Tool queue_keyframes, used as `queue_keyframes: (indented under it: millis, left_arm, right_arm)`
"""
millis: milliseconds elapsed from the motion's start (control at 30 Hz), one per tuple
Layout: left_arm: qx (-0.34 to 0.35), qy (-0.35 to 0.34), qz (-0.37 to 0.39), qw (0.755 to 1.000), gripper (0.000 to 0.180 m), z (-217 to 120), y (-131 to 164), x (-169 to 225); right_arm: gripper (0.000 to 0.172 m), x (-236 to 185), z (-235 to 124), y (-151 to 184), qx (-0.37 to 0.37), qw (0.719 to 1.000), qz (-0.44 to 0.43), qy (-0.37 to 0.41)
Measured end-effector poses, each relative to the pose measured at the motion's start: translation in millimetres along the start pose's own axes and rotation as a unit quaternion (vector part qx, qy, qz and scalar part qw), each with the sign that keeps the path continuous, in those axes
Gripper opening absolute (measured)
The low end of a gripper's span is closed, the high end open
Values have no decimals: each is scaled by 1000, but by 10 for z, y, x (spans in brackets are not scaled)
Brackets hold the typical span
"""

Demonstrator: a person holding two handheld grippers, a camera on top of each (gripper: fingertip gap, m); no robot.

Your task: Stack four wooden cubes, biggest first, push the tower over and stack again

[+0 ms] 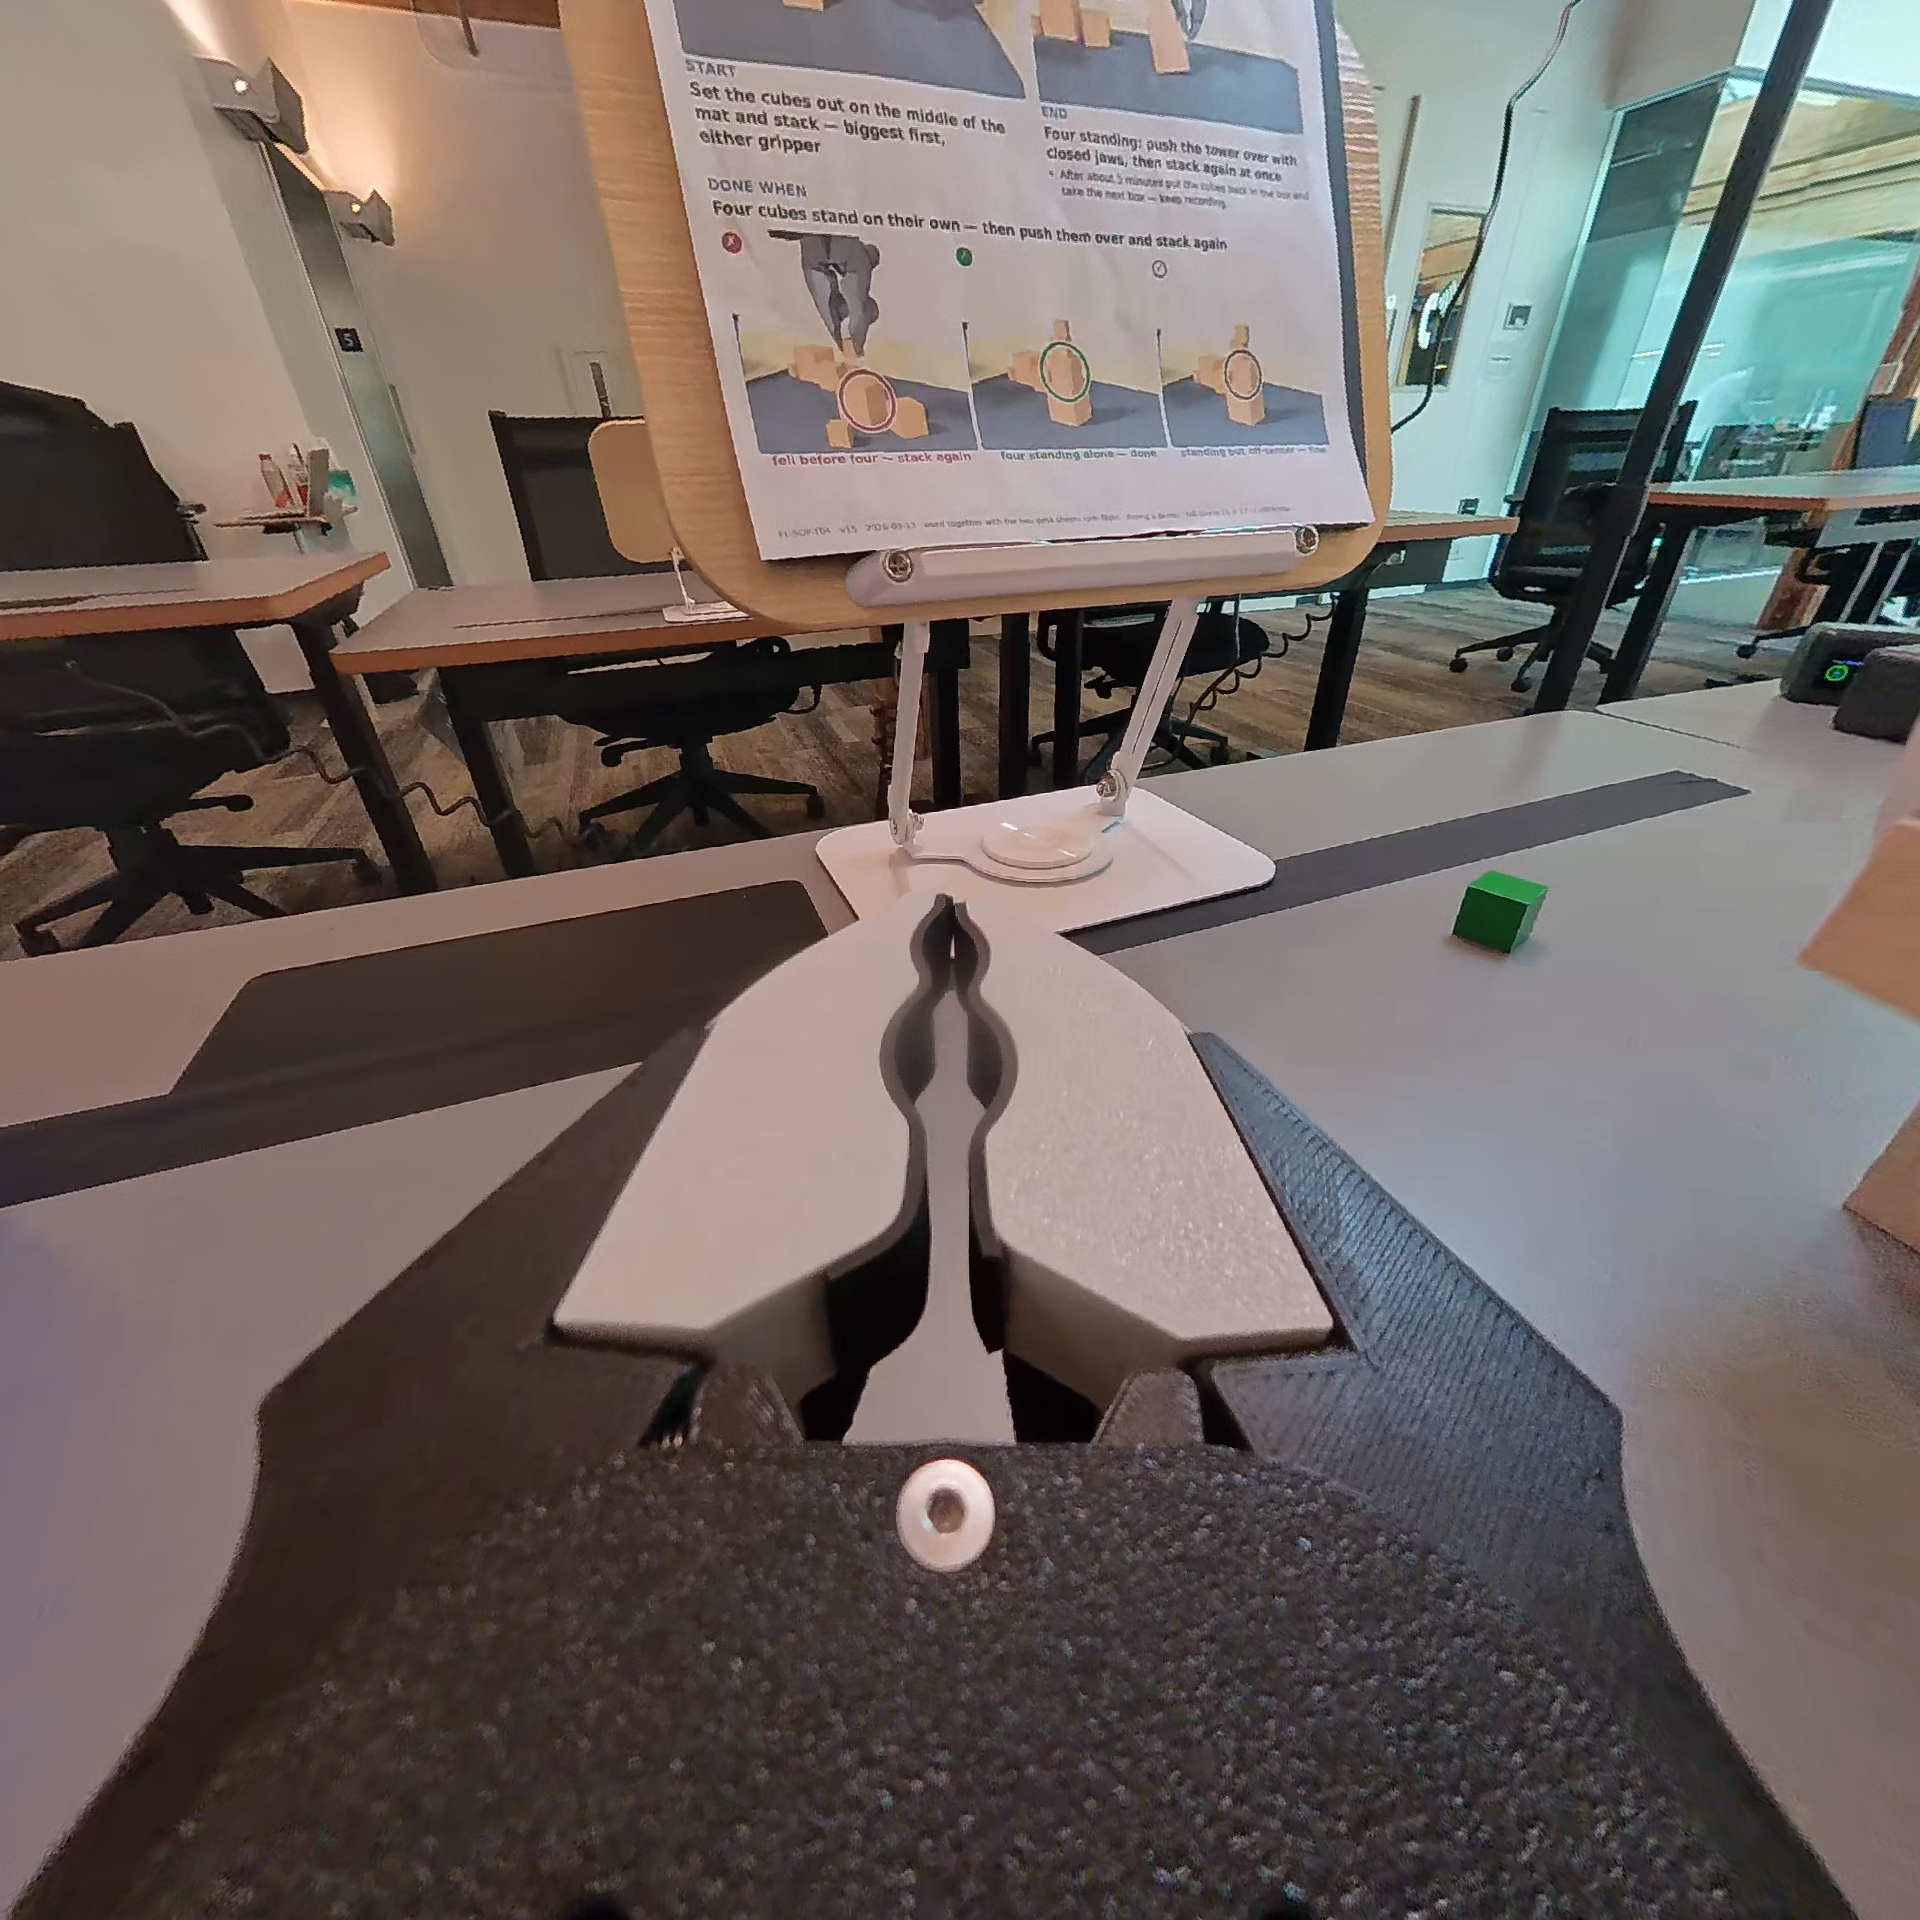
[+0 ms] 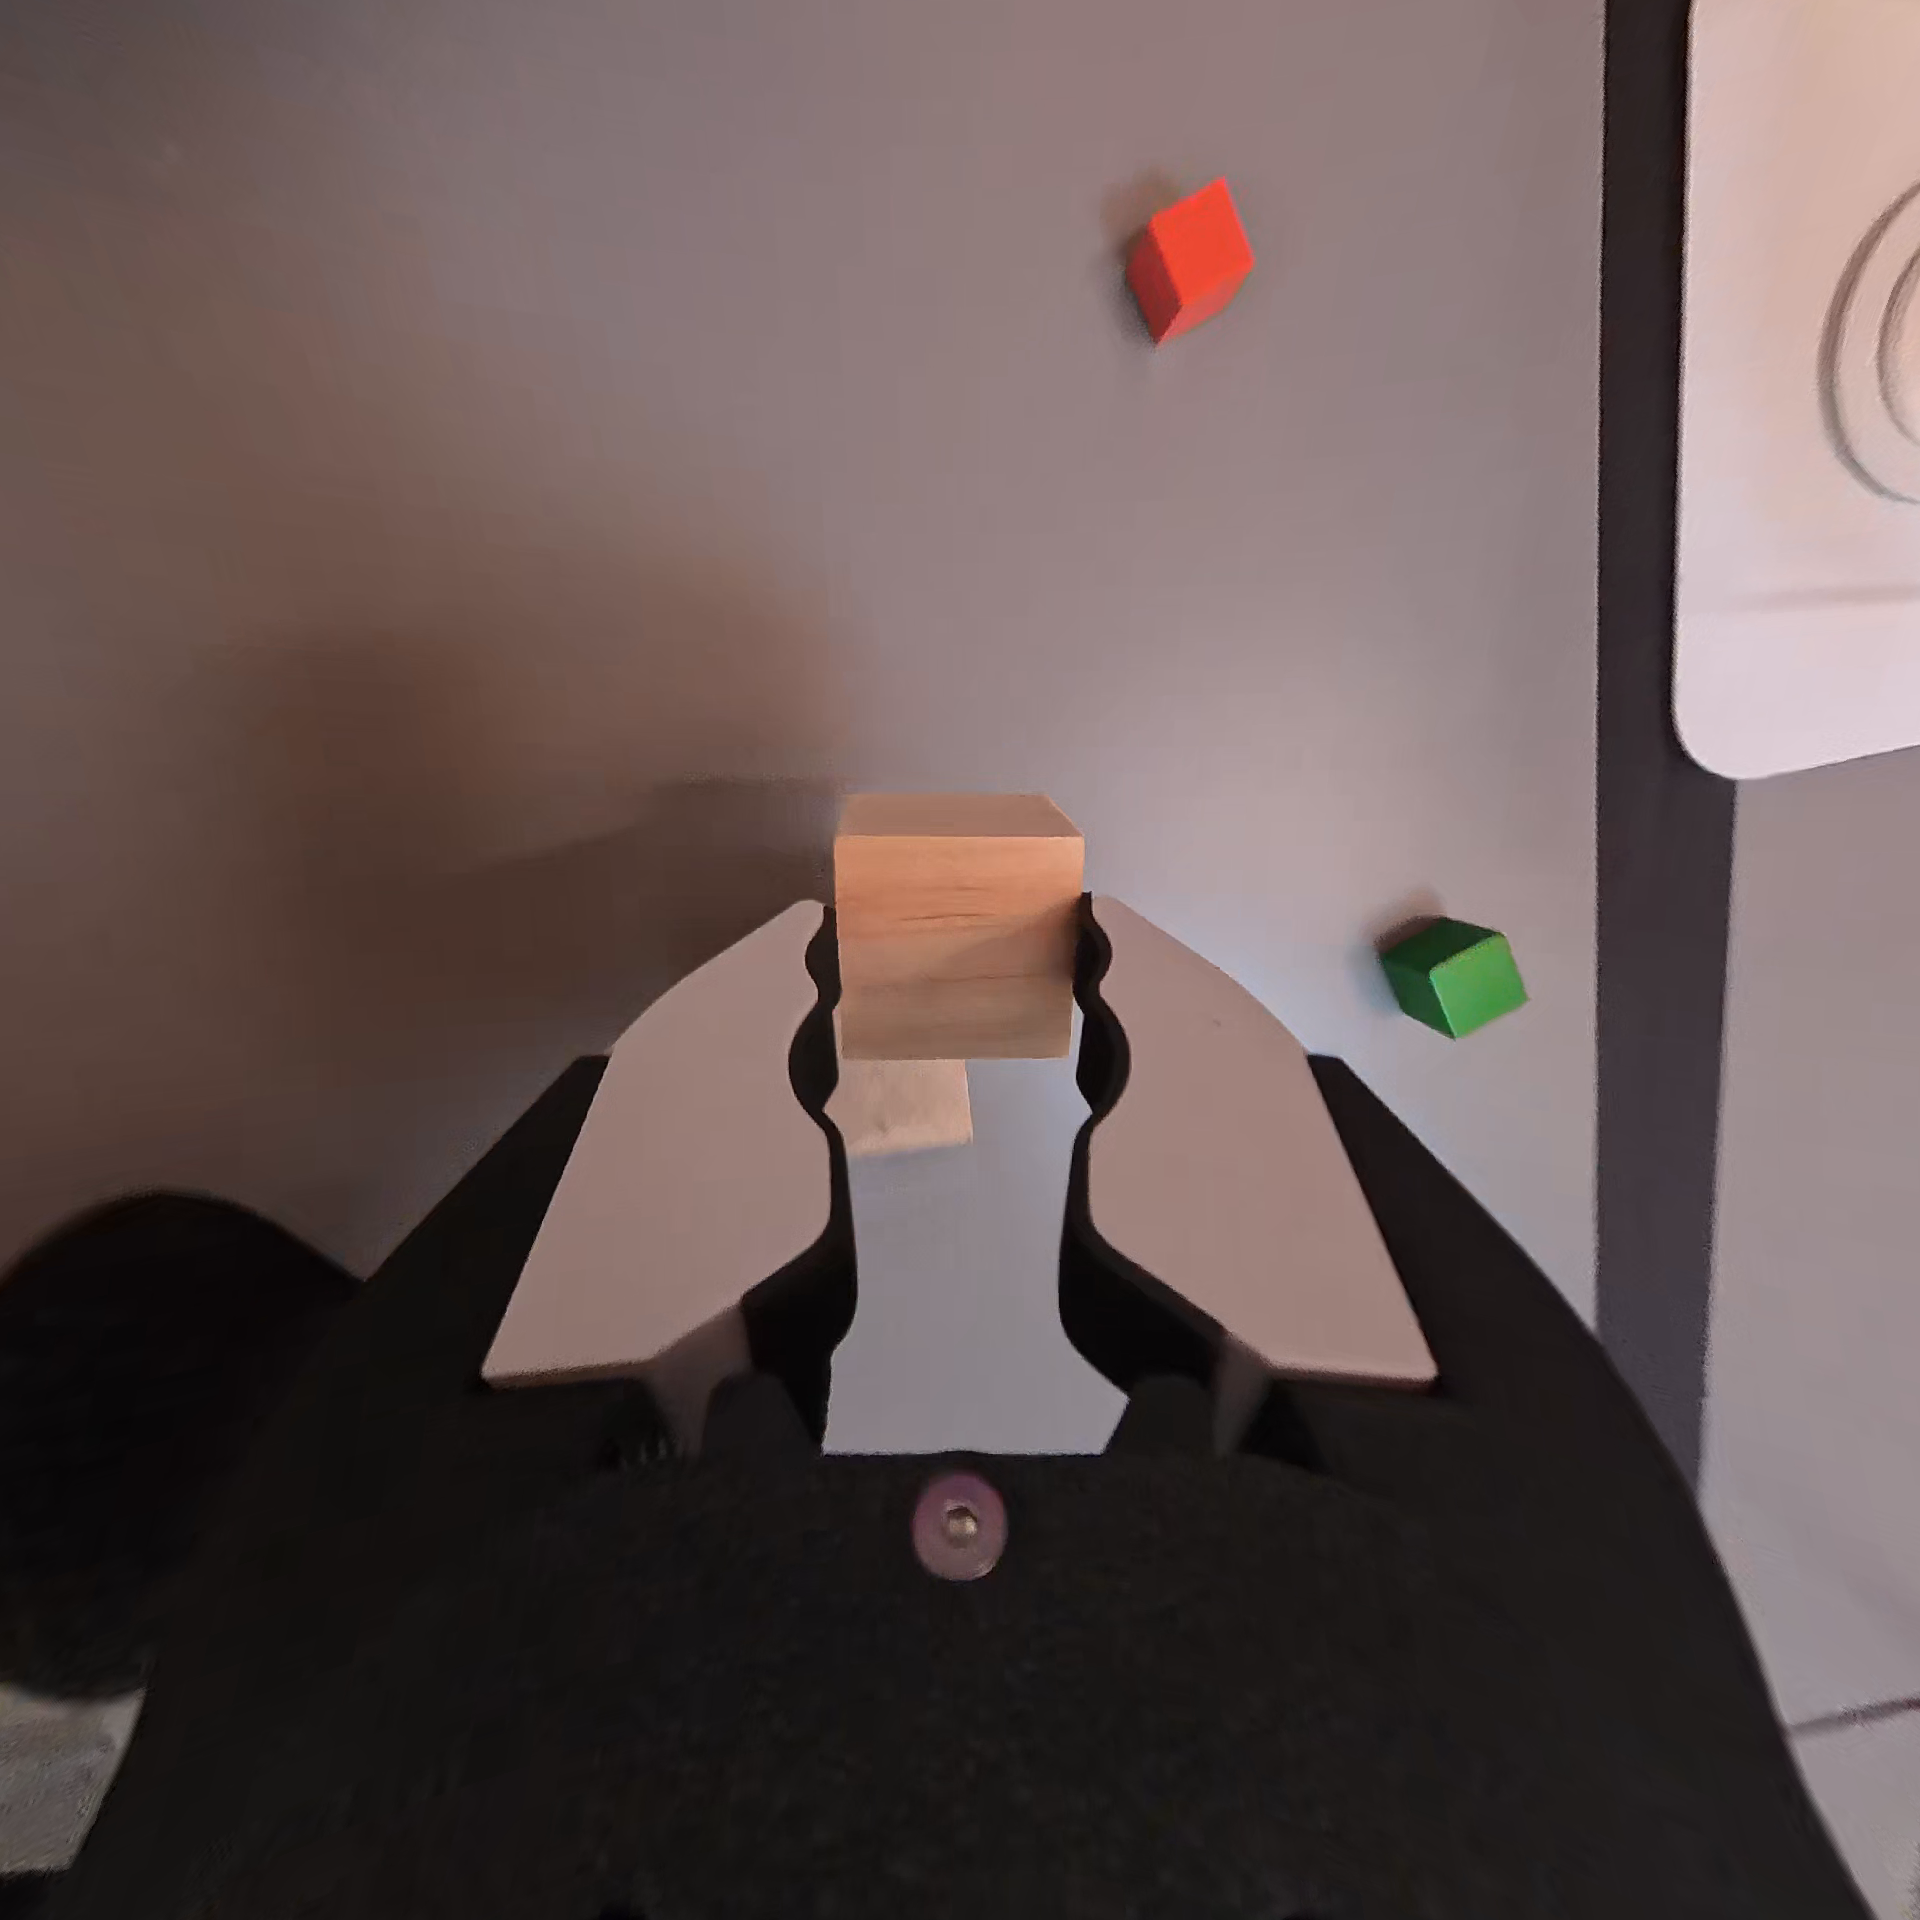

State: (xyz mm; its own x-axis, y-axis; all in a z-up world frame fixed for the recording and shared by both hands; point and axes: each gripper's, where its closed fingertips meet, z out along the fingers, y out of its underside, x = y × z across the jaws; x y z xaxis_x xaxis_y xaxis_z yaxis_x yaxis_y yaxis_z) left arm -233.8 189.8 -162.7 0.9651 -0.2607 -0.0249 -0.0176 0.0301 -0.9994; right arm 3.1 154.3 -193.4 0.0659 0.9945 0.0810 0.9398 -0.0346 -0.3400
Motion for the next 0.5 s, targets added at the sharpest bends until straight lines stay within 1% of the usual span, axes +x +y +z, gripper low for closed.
queue_keyframes:
  millis: [100,167,267,500]
  left_arm:
    - [9,7,2,1000,0,-6,-27,30]
    - [16,15,5,1000,0,-12,-47,61]
    - [18,21,9,1000,0,-12,-52,92]
    - [11,19,10,1000,0,-6,-10,86]
  right_arm:
    - [43,-36,-142,198,-20,1000,-24,1]
    - [43,-72,-152,298,-24,999,-26,-2]
    - [43,-138,-89,417,-32,999,-31,-9]
    - [44,-222,71,552,-57,997,-43,-25]
